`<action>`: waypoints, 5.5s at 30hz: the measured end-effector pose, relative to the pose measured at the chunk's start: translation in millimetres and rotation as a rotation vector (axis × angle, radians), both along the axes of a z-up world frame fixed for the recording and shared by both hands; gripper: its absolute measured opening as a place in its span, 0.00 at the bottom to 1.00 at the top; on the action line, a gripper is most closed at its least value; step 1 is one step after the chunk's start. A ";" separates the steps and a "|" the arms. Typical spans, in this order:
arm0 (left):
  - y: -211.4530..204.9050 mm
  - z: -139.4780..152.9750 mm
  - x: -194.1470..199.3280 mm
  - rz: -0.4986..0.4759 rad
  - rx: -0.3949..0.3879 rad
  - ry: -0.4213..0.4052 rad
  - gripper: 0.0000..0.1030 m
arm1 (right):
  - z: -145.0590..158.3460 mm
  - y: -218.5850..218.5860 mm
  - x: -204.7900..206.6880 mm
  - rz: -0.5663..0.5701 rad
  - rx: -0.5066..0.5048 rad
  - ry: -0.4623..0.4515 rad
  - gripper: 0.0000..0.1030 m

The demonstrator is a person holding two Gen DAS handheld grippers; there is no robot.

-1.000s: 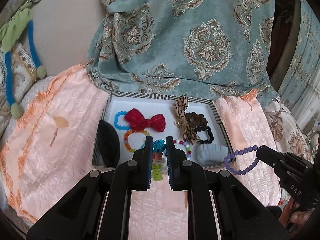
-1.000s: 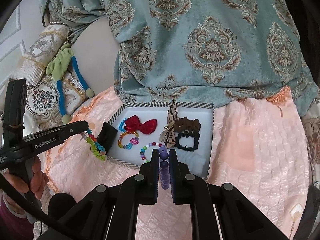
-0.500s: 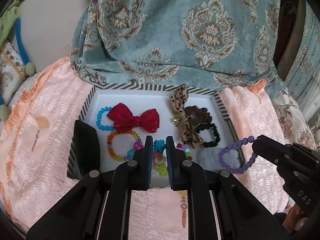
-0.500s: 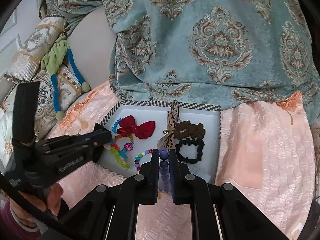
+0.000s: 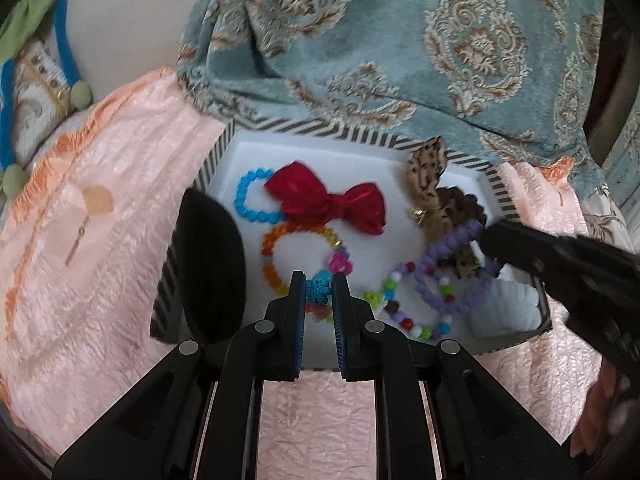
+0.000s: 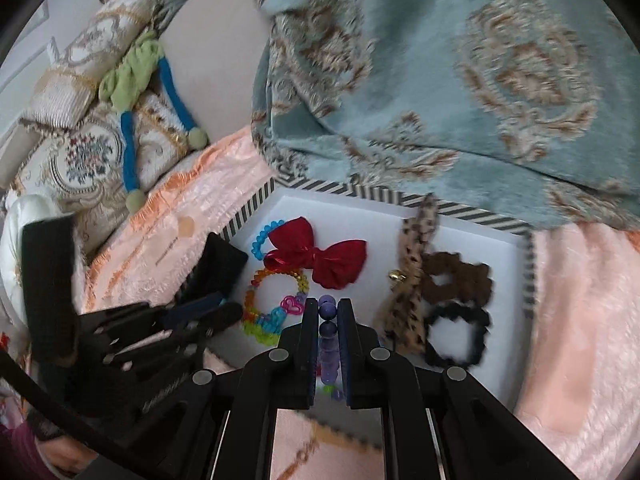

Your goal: Organize jewelry

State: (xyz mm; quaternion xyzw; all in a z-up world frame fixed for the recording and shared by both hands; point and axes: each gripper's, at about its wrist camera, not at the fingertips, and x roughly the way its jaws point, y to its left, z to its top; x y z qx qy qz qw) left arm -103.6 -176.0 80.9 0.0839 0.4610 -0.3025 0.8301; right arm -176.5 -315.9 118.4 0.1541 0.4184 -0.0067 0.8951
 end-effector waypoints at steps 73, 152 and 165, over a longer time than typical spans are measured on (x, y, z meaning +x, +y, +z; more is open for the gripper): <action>36.0 86.0 -99.6 0.110 0.002 -0.326 0.50 | 52.9 35.7 -128.5 -0.337 -0.147 -0.143 0.68; 48.4 89.0 -114.8 0.126 0.010 -0.342 0.50 | 50.2 47.7 -141.2 -0.320 -0.159 -0.119 0.73; 46.5 87.5 -113.2 0.120 0.014 -0.341 0.50 | 47.4 46.0 -138.4 -0.314 -0.156 -0.114 0.73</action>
